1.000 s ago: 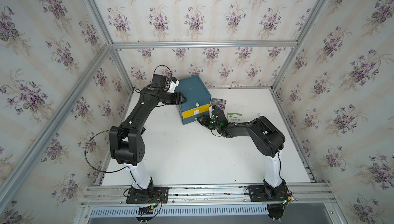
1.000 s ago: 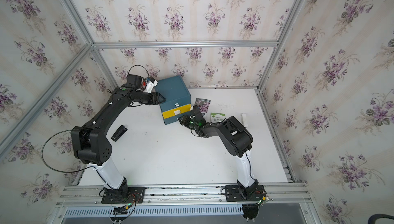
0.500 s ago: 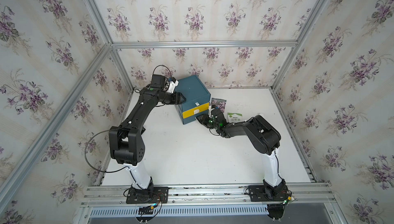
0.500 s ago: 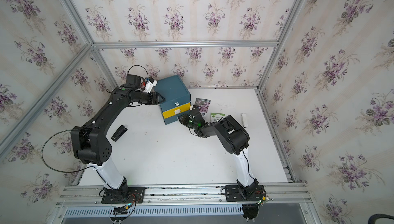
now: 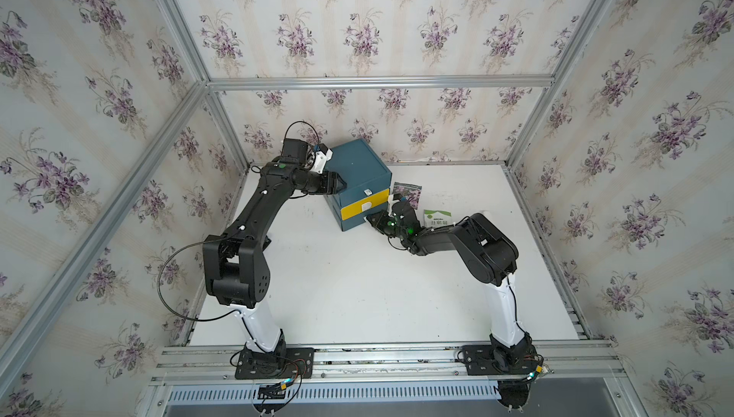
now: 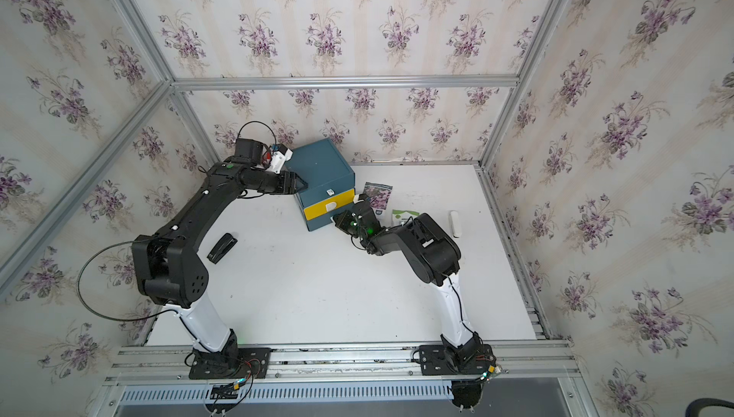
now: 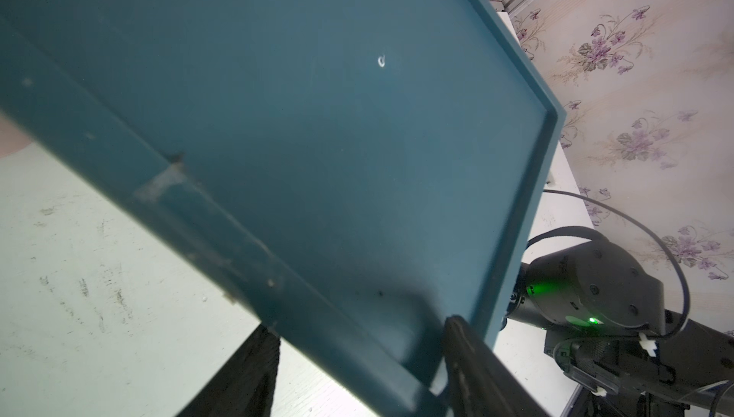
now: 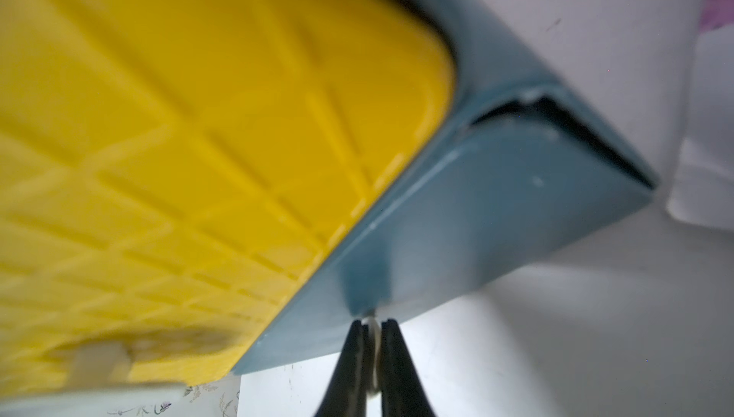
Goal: Take the seed bags out of the drawer
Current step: Open the drawer in the storage box.
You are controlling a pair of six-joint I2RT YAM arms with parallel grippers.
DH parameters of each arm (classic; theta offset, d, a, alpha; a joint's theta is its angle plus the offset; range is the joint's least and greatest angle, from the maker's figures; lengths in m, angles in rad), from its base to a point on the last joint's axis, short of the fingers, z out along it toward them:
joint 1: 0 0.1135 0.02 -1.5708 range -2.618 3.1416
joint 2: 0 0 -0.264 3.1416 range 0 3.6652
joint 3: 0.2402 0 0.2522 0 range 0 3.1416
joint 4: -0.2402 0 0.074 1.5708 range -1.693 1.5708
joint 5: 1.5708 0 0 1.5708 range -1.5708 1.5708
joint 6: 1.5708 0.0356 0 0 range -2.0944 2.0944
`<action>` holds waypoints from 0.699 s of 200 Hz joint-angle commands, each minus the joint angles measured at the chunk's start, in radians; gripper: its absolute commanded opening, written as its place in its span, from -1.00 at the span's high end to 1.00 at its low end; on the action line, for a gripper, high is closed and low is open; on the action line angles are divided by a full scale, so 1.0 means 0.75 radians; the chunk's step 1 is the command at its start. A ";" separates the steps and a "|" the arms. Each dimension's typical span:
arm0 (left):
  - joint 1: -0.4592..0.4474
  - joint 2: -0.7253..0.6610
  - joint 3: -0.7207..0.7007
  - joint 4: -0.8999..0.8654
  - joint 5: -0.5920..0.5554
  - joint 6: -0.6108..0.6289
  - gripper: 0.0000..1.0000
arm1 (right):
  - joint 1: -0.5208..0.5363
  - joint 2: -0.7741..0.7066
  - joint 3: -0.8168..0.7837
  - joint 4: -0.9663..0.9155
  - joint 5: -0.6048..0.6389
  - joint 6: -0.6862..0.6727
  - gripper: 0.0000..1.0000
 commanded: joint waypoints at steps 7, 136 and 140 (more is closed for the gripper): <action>-0.005 0.052 -0.031 -0.382 -0.206 0.089 -0.35 | 0.001 -0.005 -0.008 0.067 -0.032 0.015 0.93; -0.034 0.036 0.006 -0.398 -0.221 0.060 -0.46 | 0.052 -0.154 -0.205 0.026 -0.169 -0.023 1.00; -0.035 0.033 0.002 -0.398 -0.222 0.060 -0.46 | 0.053 -0.160 -0.211 0.020 -0.172 -0.027 1.00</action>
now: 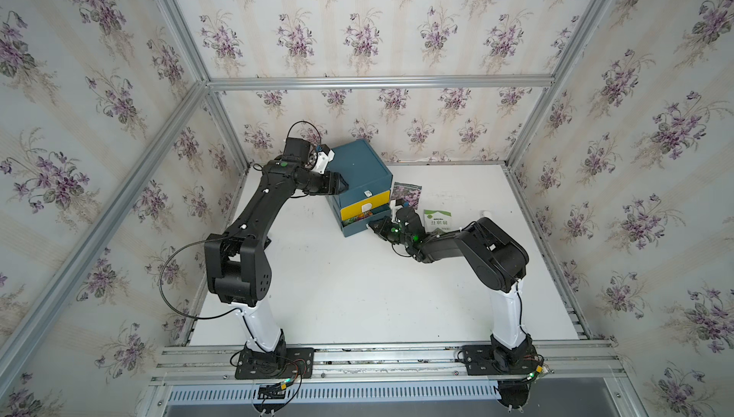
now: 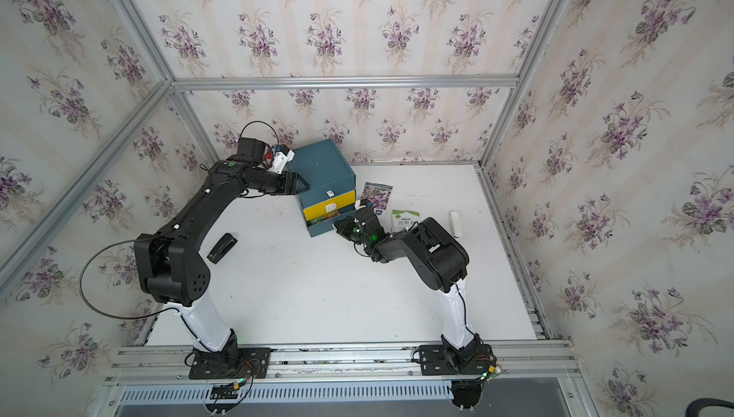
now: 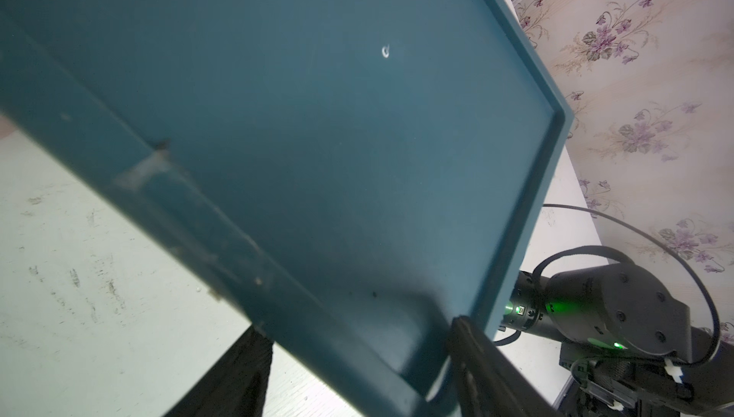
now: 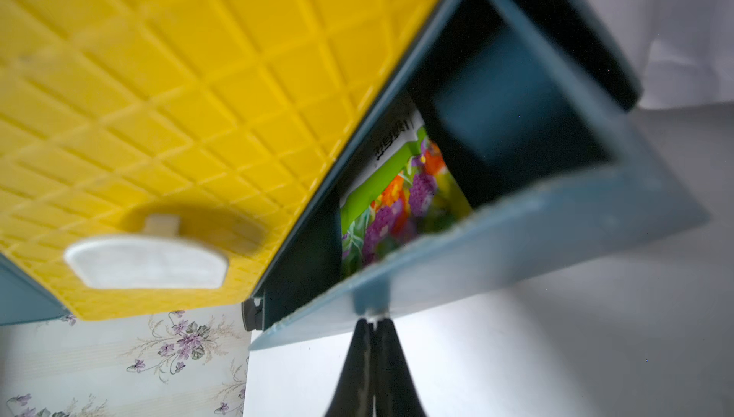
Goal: Take the seed bags out of the drawer
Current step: Open the drawer in the storage box.
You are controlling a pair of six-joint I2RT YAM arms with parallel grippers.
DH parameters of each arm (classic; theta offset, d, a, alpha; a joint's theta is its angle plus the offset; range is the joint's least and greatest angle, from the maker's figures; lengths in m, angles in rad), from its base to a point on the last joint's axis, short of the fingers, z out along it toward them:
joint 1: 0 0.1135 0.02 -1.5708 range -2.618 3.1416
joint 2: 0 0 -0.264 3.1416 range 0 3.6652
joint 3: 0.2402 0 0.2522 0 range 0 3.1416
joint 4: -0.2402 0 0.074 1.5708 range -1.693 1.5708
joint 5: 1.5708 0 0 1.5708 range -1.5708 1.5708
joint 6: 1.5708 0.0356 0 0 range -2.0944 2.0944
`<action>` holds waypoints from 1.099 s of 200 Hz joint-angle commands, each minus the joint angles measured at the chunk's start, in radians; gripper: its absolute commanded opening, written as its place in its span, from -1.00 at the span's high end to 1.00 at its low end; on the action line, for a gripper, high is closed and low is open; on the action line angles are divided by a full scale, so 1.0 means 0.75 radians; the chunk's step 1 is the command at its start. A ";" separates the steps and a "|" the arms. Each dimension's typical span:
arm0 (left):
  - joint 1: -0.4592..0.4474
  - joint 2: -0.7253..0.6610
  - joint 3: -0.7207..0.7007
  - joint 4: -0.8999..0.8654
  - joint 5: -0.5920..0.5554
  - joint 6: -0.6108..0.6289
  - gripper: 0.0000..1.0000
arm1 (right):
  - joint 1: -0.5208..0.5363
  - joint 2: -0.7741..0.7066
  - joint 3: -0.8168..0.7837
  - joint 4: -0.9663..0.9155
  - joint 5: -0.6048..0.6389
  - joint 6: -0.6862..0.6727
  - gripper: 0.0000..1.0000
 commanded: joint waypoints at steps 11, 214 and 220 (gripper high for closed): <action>-0.018 0.014 -0.047 -0.333 -0.220 0.057 -0.46 | 0.023 -0.050 -0.047 -0.042 -0.138 -0.049 1.00; -0.039 0.045 -0.036 -0.340 -0.249 0.046 -0.48 | 0.074 -0.446 -0.323 -0.492 -0.193 -0.239 1.00; -0.039 0.044 -0.036 -0.342 -0.251 0.047 -0.48 | 0.076 -0.450 -0.322 -0.511 -0.198 -0.245 1.00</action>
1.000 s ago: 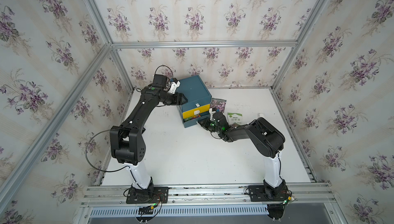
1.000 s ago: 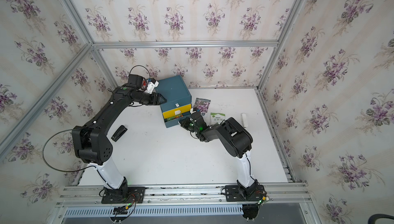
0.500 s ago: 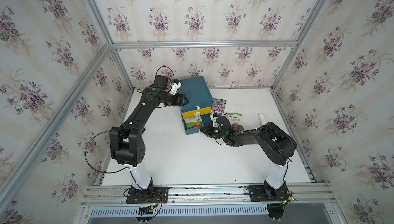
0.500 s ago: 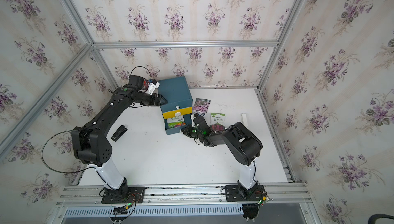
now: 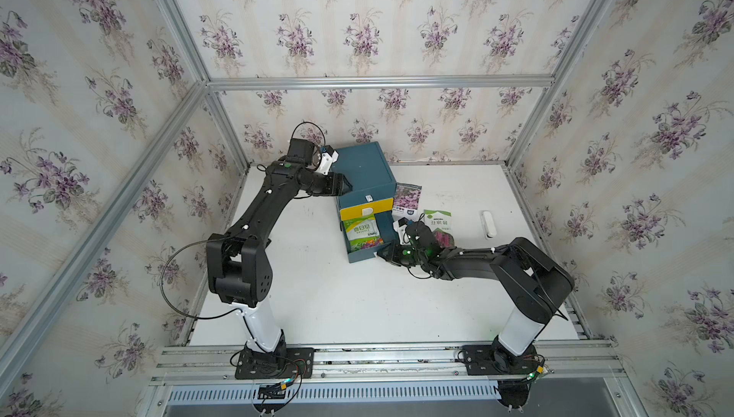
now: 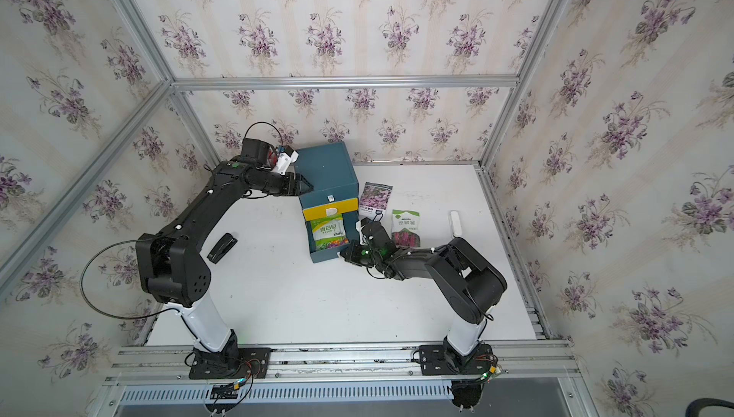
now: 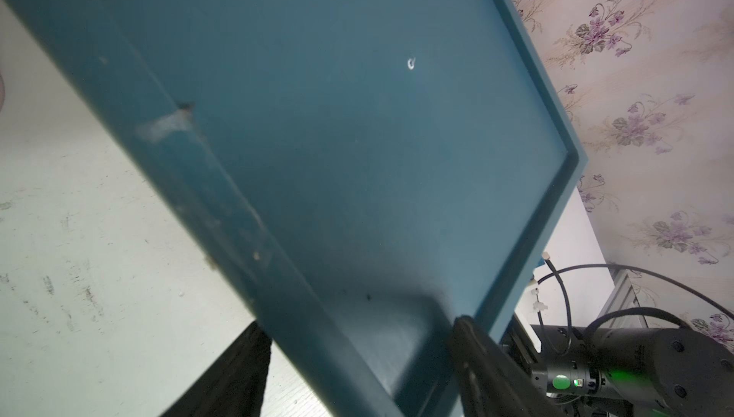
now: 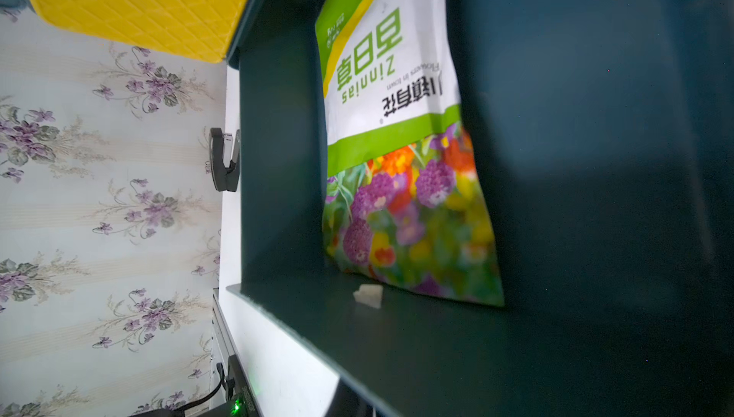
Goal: Take the seed bags out of the drawer
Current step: Open the drawer in the storage box.
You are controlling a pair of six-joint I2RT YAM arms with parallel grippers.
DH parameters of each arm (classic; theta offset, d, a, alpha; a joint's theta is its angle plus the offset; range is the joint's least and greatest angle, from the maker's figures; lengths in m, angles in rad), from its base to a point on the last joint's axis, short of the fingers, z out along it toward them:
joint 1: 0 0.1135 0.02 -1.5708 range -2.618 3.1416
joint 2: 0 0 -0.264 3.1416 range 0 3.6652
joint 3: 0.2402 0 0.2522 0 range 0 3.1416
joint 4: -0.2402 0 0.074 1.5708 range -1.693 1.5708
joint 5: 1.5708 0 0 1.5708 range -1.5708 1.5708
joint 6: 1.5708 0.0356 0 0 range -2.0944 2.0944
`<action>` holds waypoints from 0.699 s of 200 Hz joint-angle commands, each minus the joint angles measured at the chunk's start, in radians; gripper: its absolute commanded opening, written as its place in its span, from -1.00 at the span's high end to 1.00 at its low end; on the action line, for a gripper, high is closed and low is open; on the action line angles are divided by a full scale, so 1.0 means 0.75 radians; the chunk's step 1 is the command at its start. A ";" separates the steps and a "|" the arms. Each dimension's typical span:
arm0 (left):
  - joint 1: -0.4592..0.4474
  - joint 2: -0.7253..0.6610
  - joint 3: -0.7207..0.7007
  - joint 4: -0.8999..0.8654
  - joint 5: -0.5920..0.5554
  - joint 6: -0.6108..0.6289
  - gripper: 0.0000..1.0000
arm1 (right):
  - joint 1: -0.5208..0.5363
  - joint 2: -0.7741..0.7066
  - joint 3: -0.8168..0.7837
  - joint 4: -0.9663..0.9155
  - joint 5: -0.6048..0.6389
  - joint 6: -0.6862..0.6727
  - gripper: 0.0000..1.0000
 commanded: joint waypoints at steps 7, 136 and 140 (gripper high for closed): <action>-0.008 0.041 -0.030 -0.354 -0.248 0.058 -0.49 | 0.007 -0.024 0.006 -0.126 -0.045 -0.057 1.00; -0.011 0.031 -0.057 -0.368 -0.252 0.078 -0.49 | 0.053 -0.131 -0.038 -0.321 -0.085 -0.098 1.00; -0.011 0.030 -0.056 -0.368 -0.252 0.077 -0.50 | 0.055 -0.135 -0.037 -0.326 -0.085 -0.100 1.00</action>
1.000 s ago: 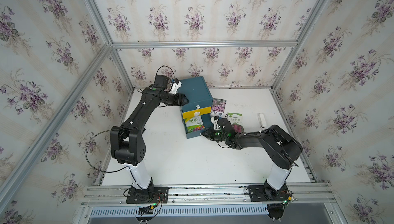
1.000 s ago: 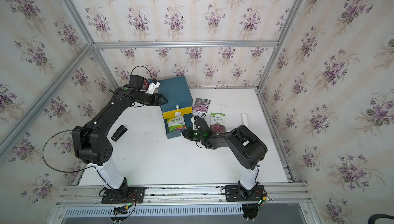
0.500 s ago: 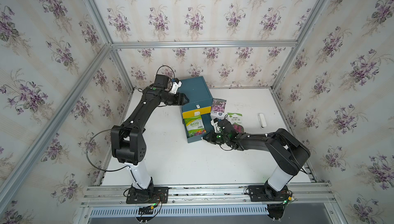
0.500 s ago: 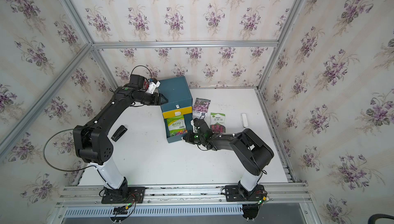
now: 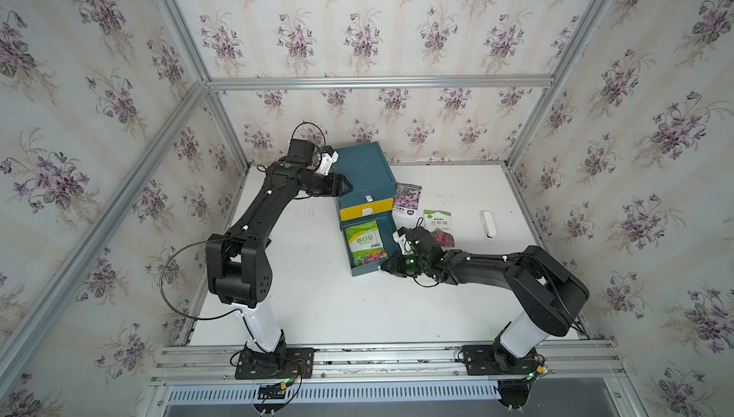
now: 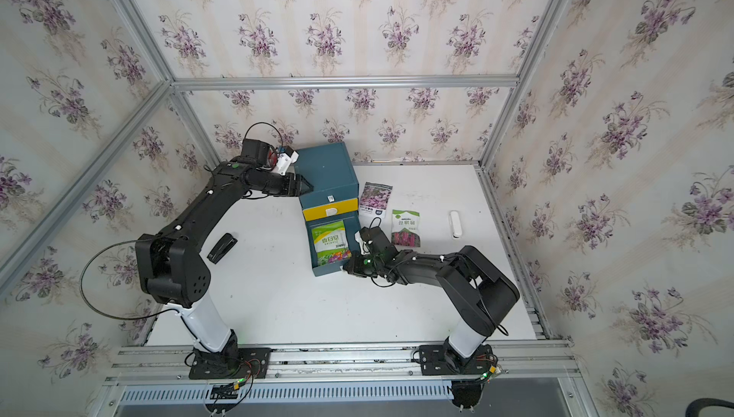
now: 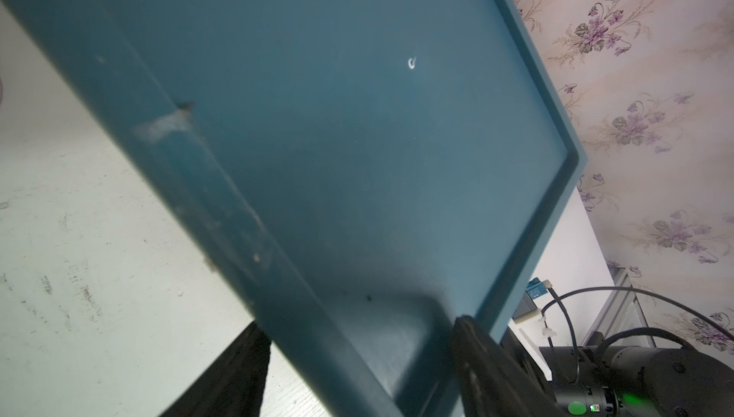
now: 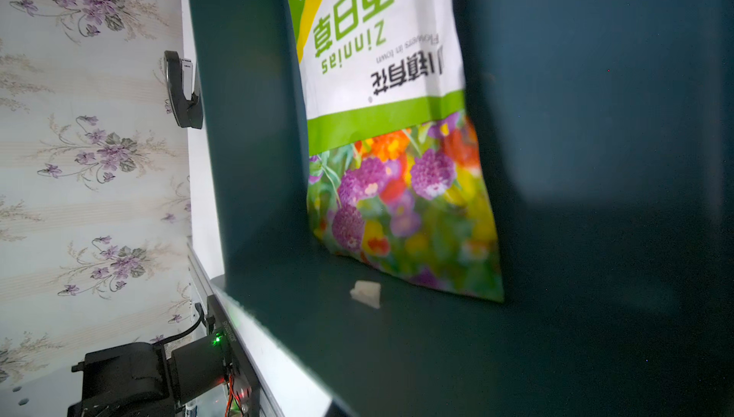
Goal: Take the seed bags out of the drawer
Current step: Open the drawer in the storage box, then pick up the seed packet from the drawer.
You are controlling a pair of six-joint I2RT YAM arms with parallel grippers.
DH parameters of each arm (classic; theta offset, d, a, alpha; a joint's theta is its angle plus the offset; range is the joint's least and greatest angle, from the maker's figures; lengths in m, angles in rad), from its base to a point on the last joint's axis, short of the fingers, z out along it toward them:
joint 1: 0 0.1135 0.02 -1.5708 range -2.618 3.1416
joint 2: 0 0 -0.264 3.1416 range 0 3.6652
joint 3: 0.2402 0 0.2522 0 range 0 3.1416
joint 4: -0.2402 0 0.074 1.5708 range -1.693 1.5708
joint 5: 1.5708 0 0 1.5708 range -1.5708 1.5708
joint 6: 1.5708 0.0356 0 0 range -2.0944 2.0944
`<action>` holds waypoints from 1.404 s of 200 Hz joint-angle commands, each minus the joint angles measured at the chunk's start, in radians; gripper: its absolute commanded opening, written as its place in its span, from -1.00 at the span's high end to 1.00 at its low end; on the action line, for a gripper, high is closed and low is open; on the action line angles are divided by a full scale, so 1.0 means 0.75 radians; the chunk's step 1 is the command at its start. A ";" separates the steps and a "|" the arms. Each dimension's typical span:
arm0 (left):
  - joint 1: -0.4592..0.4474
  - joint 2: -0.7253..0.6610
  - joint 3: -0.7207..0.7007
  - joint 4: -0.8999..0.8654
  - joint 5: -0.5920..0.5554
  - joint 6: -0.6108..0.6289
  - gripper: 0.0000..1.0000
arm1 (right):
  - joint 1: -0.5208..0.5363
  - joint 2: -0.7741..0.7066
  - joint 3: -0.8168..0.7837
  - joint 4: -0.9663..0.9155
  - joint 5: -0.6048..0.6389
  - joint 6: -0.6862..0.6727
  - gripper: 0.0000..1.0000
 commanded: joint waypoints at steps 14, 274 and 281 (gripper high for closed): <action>-0.010 0.036 -0.045 -0.374 -0.255 0.080 -0.49 | 0.013 -0.010 0.005 -0.070 -0.027 -0.015 1.00; -0.010 0.044 -0.028 -0.382 -0.242 0.090 -0.52 | -0.080 0.172 0.654 -0.650 0.129 -0.355 -0.75; -0.010 0.044 -0.027 -0.382 -0.242 0.089 -0.52 | -0.081 0.201 0.679 -0.659 0.139 -0.363 -0.75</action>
